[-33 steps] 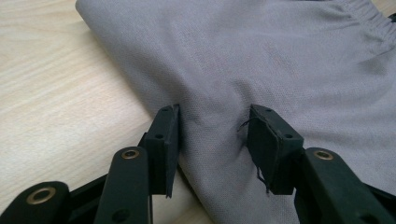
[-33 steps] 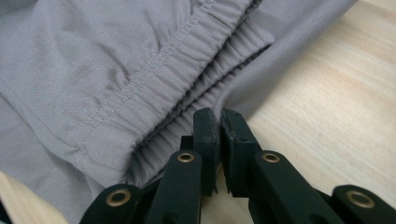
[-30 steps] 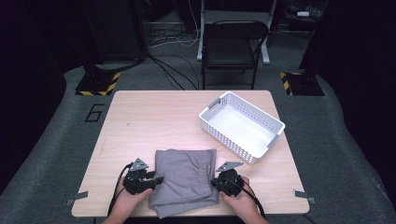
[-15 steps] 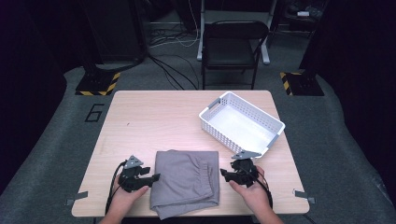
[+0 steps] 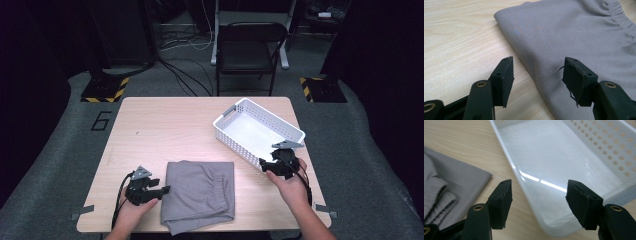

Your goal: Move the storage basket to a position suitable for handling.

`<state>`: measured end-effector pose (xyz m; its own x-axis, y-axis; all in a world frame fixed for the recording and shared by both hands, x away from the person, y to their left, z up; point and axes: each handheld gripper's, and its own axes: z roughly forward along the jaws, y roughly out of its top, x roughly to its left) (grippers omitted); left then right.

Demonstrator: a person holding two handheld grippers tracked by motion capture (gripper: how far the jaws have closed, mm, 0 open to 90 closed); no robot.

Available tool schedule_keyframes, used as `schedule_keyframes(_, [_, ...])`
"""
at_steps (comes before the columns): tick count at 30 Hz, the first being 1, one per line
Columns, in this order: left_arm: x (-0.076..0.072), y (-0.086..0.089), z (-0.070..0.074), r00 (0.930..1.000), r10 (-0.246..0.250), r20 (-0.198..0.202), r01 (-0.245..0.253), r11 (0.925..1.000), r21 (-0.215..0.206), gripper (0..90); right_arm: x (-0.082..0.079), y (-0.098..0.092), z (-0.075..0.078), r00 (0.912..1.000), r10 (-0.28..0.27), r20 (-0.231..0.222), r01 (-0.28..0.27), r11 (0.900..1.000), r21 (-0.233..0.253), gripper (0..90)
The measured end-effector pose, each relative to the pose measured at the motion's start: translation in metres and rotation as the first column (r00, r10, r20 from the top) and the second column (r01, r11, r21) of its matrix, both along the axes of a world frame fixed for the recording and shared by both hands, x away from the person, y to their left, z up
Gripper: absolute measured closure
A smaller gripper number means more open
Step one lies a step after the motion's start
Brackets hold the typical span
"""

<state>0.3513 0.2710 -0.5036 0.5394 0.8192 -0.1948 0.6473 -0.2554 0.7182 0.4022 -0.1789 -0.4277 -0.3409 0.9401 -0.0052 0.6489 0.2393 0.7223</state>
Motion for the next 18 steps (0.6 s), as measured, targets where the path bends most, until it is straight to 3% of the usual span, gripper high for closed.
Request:
schedule_keyframes(7, [0.0, 0.002, 0.0, 0.9998, -0.01, -0.016, 0.01, 0.9999, 0.002, 41.8, 0.01, -0.02, 0.001, 0.9966, -0.08, -0.019, 0.08, 0.997, 0.008, 34.9])
schedule_keyframes(13, [0.0, -0.001, -0.002, 0.9999, 0.014, -0.007, -0.014, 0.9999, -0.009, 41.8, 0.016, -0.035, -0.004, 0.9905, -0.136, -0.019, 0.136, 0.991, -0.005, 32.9])
schedule_keyframes(16, [0.0, 0.0, -0.002, 1.0, 0.0, -0.009, 0.0, 1.0, 0.005, 41.7, 0.019, -0.043, -0.009, 0.9869, -0.156, -0.042, 0.156, 0.988, -0.008, 31.5])
schedule_keyframes(18, [0.0, -0.001, -0.003, 0.9999, 0.013, -0.009, -0.014, 0.9999, -0.01, 41.7, 0.02, -0.047, -0.012, 0.9834, -0.172, -0.058, 0.172, 0.985, -0.001, 30.3])
